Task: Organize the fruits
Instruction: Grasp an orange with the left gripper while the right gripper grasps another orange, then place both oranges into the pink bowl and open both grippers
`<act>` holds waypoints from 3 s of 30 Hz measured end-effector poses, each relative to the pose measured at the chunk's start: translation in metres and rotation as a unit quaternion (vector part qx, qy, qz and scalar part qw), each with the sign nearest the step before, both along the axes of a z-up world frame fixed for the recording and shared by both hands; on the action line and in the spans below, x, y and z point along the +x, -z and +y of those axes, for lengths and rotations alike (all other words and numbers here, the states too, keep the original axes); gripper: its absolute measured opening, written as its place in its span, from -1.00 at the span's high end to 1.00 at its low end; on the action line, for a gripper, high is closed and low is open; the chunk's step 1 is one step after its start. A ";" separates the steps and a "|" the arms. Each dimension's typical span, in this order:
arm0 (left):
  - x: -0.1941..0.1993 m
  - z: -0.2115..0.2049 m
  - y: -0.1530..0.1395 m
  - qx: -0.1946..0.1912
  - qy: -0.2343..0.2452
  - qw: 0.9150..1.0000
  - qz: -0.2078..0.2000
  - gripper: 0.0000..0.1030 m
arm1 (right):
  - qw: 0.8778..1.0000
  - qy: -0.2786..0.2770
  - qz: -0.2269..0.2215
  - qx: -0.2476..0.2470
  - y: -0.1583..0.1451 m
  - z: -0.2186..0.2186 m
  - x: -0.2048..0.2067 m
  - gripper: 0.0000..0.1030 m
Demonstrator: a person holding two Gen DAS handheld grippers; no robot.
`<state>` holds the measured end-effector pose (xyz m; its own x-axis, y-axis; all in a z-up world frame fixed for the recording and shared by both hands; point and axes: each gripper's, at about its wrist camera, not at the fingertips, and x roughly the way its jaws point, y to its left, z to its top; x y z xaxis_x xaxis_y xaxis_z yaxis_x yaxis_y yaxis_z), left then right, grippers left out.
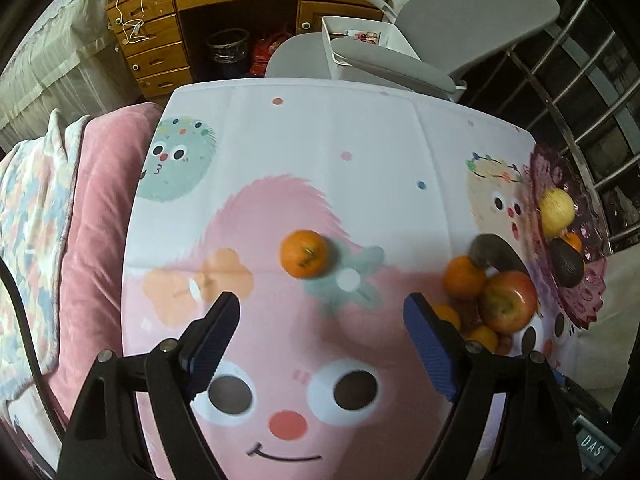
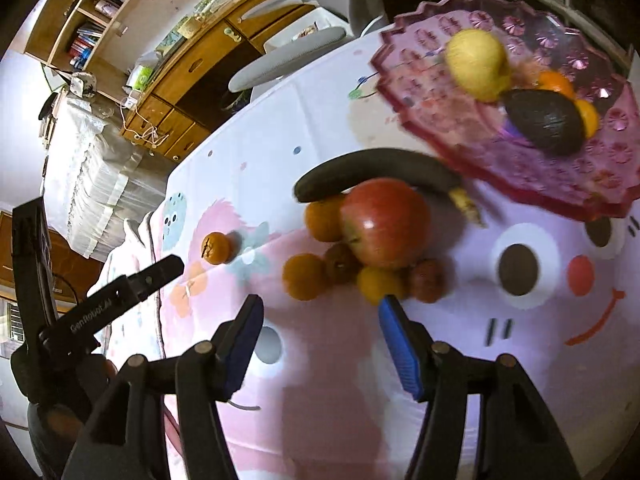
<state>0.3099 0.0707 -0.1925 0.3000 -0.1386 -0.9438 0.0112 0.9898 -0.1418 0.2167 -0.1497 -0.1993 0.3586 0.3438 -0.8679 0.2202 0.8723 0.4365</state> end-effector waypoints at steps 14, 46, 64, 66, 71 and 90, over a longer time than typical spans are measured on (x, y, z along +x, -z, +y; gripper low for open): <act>0.026 0.028 0.054 -0.033 -0.009 0.999 -0.019 -0.50 | 0.997 0.049 0.063 -0.018 0.041 0.039 0.031 -0.17; 0.027 0.012 0.075 -0.059 0.015 0.997 -0.042 0.27 | 0.996 0.039 0.072 -0.027 0.055 0.042 0.034 0.29; -0.017 -0.022 0.005 -0.063 -0.009 0.995 -0.079 0.27 | 0.994 -0.089 -0.065 -0.014 -0.019 0.027 0.002 0.29; -0.021 -0.033 -0.003 -0.064 -0.009 0.995 -0.080 0.27 | 0.993 -0.095 -0.075 -0.017 -0.027 0.019 -0.003 0.29; -0.035 -0.070 -0.024 -0.069 -0.004 0.994 -0.090 0.27 | 0.991 -0.100 -0.090 -0.026 -0.042 -0.011 -0.010 0.29; -0.058 -0.219 -0.069 -0.080 0.029 0.990 -0.109 0.27 | 0.990 -0.090 -0.097 -0.057 -0.074 -0.149 -0.026 0.29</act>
<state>0.2516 -0.1488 -0.1234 0.4818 -0.3044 -0.8217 0.1159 0.9516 -0.2846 0.1909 -0.2985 -0.1253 0.4640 0.3205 -0.8258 -0.0213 0.9360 0.3513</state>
